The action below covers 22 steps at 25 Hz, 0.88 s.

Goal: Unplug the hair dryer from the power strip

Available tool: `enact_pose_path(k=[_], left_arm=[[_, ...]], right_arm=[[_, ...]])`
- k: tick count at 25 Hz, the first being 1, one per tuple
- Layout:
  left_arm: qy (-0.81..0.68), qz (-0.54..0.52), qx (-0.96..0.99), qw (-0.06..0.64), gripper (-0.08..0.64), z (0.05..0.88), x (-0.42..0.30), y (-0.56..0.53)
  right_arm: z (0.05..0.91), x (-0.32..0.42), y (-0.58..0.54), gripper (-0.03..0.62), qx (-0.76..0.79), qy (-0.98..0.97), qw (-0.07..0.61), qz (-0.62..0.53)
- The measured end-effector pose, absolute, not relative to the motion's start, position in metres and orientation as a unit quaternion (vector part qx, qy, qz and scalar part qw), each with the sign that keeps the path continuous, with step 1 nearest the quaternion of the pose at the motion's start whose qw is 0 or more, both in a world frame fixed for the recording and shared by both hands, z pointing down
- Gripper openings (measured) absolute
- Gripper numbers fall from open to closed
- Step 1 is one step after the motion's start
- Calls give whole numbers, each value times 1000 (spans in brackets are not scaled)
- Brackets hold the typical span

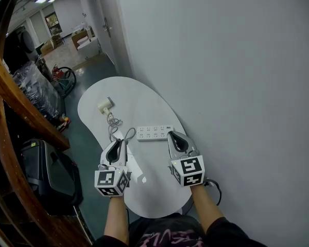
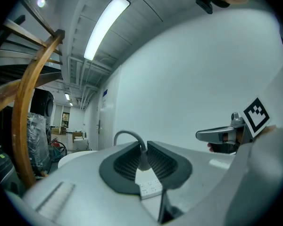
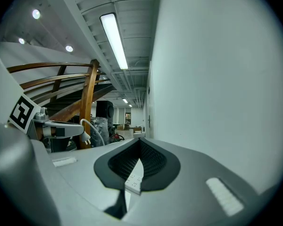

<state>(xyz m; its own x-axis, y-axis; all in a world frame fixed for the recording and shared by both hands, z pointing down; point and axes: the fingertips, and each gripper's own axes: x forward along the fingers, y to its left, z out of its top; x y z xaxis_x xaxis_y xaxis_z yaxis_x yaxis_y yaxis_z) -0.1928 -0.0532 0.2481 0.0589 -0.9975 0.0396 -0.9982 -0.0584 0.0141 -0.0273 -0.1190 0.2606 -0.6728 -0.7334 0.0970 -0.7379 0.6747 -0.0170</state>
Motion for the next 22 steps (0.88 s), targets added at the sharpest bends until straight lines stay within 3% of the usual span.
enact_pose_path(k=[22], left_arm=[[-689,8,725,5,49,245,-180,-39]], right_arm=[[262,-12,-109,15,394,-918,28,28]])
